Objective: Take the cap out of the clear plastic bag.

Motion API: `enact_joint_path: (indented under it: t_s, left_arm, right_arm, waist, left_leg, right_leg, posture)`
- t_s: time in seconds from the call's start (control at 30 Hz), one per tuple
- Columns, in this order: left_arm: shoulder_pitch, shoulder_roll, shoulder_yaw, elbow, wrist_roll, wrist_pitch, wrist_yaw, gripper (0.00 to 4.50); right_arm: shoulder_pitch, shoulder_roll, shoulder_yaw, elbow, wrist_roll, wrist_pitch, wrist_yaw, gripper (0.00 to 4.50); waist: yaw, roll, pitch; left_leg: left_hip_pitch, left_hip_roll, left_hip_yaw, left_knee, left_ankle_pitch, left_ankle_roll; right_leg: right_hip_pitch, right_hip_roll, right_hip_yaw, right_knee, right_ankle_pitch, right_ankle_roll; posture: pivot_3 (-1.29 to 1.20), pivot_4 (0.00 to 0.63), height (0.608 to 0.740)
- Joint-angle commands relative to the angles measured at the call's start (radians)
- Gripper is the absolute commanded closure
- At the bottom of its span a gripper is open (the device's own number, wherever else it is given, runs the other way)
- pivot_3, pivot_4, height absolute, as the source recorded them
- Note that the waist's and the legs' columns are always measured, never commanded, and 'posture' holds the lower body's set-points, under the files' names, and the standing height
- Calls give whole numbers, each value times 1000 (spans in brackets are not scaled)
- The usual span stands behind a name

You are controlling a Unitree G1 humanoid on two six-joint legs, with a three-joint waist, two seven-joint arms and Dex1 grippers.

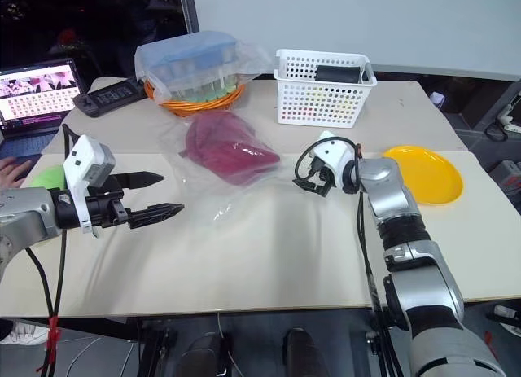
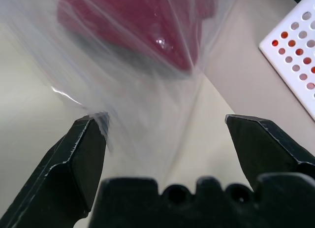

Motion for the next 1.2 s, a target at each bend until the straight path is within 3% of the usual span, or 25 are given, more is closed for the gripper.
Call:
enact_joint_path:
  t_s: [0.03,0.3,0.37,0.6,0.77,1.0,1.2]
  left_arm:
    - [-3,15,39,-30,-8,1,7,0]
    - [27,13,69,-47,-12,6,25,0]
    - [39,10,77,-52,-13,6,29,0]
    - [50,0,83,-62,-18,7,40,0]
    - [13,-12,56,-72,-46,24,46,0]
    - [-185,-51,-80,-27,-51,31,51,0]
    - [-390,-212,-247,48,-33,35,50,0]
  right_arm:
    - [-58,45,6,74,-22,-87,-51,51]
    - [-21,127,6,-9,2,-119,-35,51]
    - [-7,122,4,-69,6,-108,-29,446]
    - [26,98,-8,-255,26,-35,2,2779]
    - [4,82,3,-254,6,-44,-13,4466]
    - [-25,97,13,-226,1,-61,-15,4466]
    - [-27,126,25,-208,5,-53,-8,4466]
  waist:
    - [0,0,0]
    - [2,0,0]
    - [4,0,0]
    - [4,0,0]
    - [4,0,0]
    - [7,0,0]
    - [8,0,0]
  left_leg:
    - [0,0,0,0,0,0]
    - [0,0,0,0,0,0]
    - [0,0,0,0,0,0]
    - [0,0,0,0,0,0]
    - [0,0,0,0,0,0]
    - [0,0,0,0,0,-1]
    - [0,0,-1,0,1,-1]
  right_leg:
    - [0,0,0,0,0,0]
    - [0,0,0,0,0,0]
    - [0,0,0,0,0,0]
    - [0,0,0,1,0,0]
    - [0,0,0,1,0,0]
    - [0,0,0,0,0,0]
    - [1,0,0,0,0,1]
  posture:
    - [0,150,730]
    - [0,150,730]
    - [0,150,730]
    - [0,150,730]
    - [0,150,730]
    - [0,150,730]
    - [0,150,730]
